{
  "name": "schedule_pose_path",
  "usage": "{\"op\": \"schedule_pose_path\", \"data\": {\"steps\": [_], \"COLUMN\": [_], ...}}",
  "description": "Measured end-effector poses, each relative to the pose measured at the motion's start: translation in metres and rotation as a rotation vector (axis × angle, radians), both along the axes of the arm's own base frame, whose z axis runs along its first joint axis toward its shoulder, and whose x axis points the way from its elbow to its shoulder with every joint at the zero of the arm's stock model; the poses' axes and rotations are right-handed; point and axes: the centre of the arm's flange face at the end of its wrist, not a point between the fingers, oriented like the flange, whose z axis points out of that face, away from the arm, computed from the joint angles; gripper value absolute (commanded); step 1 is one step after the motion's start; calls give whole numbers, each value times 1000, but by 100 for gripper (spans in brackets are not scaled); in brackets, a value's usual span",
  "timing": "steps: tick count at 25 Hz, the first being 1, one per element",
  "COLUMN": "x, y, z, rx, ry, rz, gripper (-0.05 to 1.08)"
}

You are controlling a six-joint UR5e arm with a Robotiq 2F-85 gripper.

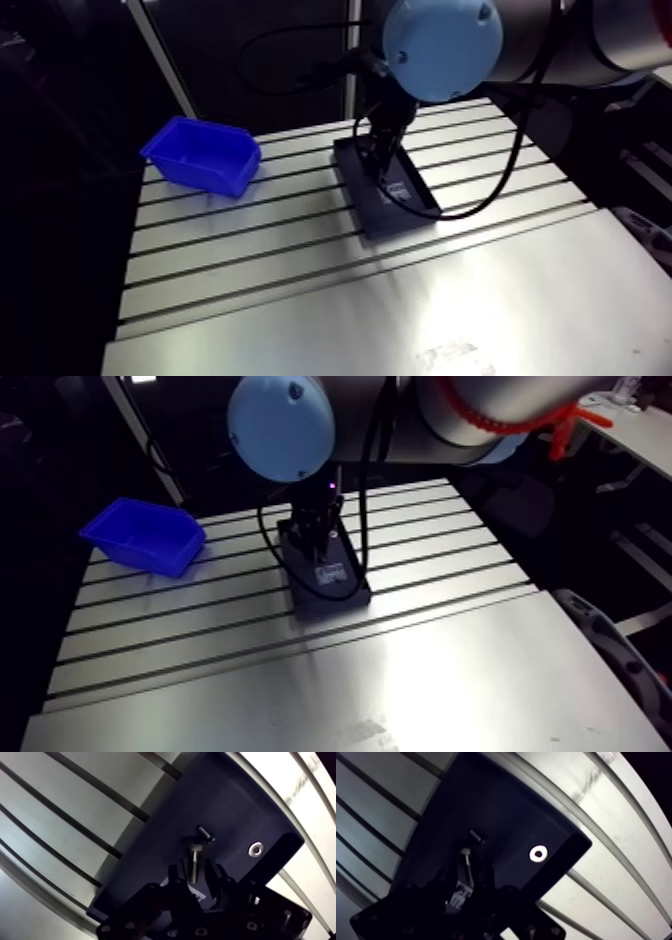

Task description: Pick up the M10 bolt from the tray and put it into the blue bin.

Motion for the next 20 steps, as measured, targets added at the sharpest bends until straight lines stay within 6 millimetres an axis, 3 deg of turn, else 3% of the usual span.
{"op": "schedule_pose_path", "data": {"steps": [20], "x": [0], "y": [0], "z": [-1], "rx": [1], "ry": [-1], "rz": [0], "gripper": [73]}}
